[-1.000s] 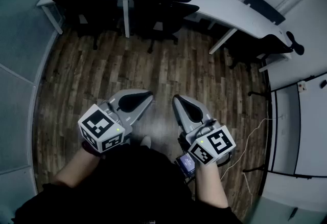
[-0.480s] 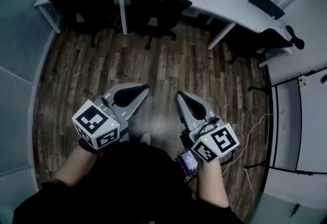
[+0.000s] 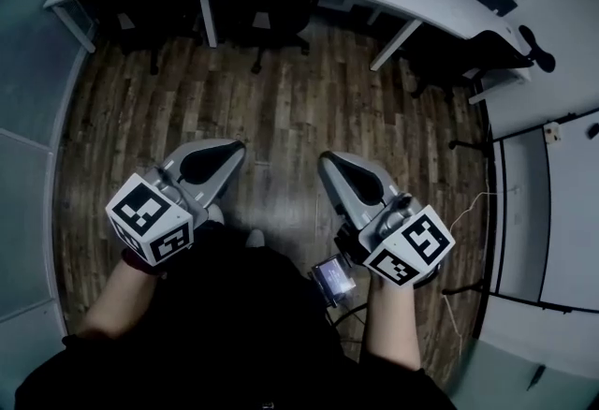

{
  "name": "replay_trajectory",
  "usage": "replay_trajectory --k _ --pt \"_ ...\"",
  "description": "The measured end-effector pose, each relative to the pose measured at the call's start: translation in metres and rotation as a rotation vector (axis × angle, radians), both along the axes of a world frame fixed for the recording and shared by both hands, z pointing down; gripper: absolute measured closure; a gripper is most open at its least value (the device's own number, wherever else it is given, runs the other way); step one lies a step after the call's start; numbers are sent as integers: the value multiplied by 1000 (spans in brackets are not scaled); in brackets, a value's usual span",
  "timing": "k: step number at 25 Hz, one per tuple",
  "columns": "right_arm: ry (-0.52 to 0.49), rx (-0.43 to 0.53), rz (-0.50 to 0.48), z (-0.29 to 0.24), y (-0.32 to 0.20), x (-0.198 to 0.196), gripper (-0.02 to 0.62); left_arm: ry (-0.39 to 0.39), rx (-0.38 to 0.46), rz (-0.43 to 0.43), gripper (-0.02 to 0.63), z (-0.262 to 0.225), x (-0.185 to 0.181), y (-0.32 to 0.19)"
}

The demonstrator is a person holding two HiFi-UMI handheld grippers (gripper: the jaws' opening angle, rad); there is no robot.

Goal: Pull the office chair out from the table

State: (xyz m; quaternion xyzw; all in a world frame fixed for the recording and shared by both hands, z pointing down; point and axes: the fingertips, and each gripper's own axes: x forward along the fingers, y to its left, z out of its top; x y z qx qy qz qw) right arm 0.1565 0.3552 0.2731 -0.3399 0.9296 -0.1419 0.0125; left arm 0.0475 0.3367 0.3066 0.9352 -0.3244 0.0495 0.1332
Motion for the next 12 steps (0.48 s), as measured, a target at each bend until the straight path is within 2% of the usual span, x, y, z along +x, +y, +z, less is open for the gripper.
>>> replay_trajectory --k 4,9,12 --pt "12 0 -2 0 -20 1 594 25 1 -13 603 -6 -1 -23" --pt "44 -1 10 -3 -52 -14 594 -27 65 63 603 -12 2 -52" --pt "47 9 8 -16 -72 -25 594 -12 107 83 603 -32 1 -79"
